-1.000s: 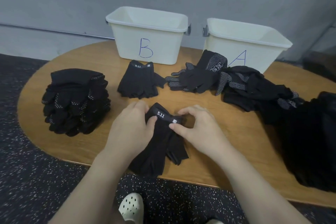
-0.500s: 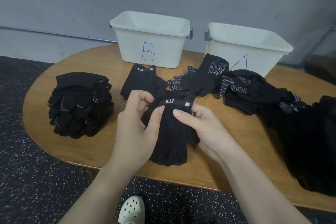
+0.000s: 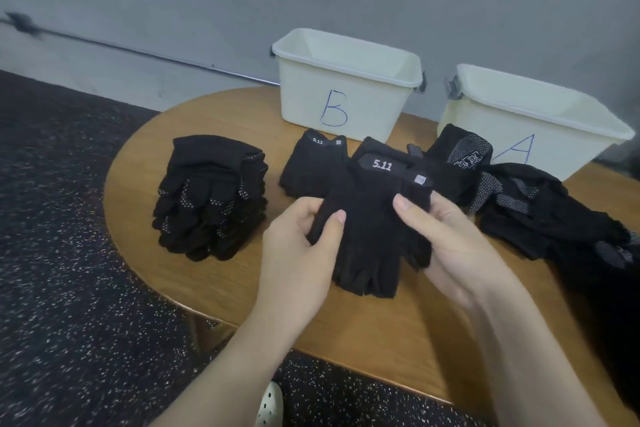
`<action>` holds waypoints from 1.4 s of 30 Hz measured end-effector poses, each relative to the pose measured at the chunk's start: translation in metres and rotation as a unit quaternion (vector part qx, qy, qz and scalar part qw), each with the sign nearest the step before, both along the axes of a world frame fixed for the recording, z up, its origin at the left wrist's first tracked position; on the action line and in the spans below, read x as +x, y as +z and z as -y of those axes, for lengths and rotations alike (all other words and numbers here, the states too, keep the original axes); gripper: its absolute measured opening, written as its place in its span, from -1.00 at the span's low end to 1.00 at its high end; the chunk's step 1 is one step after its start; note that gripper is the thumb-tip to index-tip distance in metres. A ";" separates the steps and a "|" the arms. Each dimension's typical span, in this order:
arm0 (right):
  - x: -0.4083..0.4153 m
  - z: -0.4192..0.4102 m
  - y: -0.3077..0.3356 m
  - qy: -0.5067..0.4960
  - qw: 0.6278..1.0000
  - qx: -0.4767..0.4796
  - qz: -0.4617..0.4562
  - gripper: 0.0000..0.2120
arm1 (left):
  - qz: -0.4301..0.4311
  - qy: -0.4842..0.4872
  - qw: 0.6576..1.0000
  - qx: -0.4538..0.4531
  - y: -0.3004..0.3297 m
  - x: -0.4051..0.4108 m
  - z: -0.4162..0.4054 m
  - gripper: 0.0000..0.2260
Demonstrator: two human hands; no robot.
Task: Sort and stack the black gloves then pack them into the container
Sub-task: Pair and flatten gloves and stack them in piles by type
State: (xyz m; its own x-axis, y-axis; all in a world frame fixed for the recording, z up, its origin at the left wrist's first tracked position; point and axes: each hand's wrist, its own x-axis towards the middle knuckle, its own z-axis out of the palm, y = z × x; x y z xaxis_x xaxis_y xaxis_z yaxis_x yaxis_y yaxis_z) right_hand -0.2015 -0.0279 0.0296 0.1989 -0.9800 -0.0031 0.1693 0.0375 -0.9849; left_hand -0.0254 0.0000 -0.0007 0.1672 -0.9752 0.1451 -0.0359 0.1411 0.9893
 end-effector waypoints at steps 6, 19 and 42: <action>0.014 0.056 0.019 0.002 0.992 -0.025 -0.122 -0.79 | -0.072 0.141 0.987 0.027 -0.004 -0.009 0.028 -0.96; 0.039 0.158 -0.009 0.009 0.993 -0.012 -0.120 -0.76 | -0.228 0.210 0.948 0.072 -0.005 -0.013 0.059 -0.77; 0.041 0.147 -0.017 -0.115 0.791 -0.283 -0.530 -0.54 | 0.200 0.065 0.974 0.084 -0.017 -0.008 0.037 -0.54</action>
State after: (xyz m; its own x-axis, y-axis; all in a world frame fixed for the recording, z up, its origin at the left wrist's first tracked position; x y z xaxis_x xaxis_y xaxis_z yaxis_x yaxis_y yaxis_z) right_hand -0.1604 -0.1751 0.0123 0.1957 -0.8937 0.4038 -0.8241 -0.3730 -0.4263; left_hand -0.0335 -0.0373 -0.0180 0.2535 -0.9652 0.0649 -0.4295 -0.0522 0.9015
